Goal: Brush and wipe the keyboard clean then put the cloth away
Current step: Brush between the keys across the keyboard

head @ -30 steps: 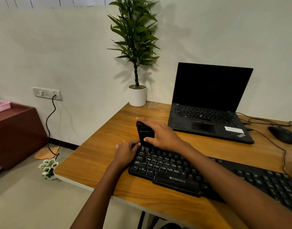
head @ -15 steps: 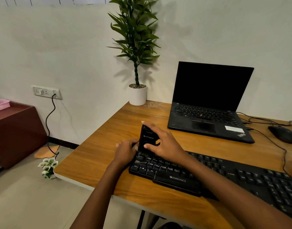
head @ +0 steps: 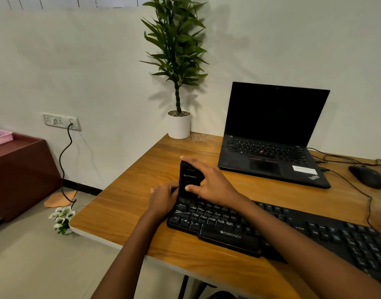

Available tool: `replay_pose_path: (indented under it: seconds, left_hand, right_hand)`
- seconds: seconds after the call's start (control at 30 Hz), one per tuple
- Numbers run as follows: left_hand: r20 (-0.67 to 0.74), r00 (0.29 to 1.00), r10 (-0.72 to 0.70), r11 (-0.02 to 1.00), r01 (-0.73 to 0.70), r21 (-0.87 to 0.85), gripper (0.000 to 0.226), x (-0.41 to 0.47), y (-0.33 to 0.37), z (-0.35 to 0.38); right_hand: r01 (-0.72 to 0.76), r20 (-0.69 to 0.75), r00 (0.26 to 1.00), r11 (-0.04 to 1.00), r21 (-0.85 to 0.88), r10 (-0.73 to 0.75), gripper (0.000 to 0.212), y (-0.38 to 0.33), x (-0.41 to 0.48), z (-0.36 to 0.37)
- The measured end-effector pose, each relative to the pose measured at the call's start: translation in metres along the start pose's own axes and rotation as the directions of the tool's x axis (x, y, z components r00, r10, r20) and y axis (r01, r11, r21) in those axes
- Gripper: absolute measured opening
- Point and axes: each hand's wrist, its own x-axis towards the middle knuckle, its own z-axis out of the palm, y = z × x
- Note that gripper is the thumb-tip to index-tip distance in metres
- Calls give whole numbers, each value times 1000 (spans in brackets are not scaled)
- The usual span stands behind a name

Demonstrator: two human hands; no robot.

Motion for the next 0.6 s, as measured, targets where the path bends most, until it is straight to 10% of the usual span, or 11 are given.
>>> replay_pose_path:
  seconds: [0.6]
  left_hand:
    - [-20, 1000, -5, 1000, 6, 26, 27, -2, 7, -1]
  right_hand:
    - [-62, 54, 997, 997, 34, 60, 75, 12, -17, -20]
